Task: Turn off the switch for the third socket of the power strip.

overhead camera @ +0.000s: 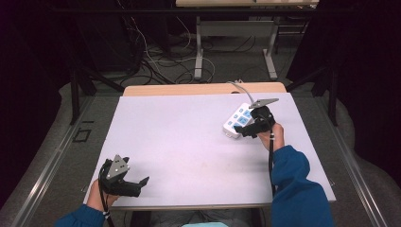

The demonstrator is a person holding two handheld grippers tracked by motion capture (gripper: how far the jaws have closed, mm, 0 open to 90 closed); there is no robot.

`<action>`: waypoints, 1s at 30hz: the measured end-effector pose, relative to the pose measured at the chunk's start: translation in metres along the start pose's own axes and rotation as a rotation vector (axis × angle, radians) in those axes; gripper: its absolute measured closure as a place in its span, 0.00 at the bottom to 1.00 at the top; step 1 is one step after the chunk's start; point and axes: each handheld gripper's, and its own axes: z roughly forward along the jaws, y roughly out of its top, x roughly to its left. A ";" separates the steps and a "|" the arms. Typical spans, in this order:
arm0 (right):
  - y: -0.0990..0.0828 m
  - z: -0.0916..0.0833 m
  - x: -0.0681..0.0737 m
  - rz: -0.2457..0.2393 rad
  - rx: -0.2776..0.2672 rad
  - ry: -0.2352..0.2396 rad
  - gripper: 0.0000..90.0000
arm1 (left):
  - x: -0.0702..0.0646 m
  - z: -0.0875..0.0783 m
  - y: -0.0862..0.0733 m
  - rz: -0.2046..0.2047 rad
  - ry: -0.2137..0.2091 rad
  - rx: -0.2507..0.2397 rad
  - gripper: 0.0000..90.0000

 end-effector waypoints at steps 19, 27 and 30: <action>0.012 0.016 -0.005 0.016 -0.015 0.020 0.13 | 0.000 0.001 0.000 0.001 -0.004 0.005 0.00; 0.012 0.024 -0.005 0.015 -0.005 0.013 0.24 | -0.001 0.002 0.001 -0.001 -0.009 0.013 0.00; 0.013 0.028 -0.005 0.021 -0.004 0.020 0.35 | -0.002 0.002 0.001 -0.003 -0.016 0.011 0.00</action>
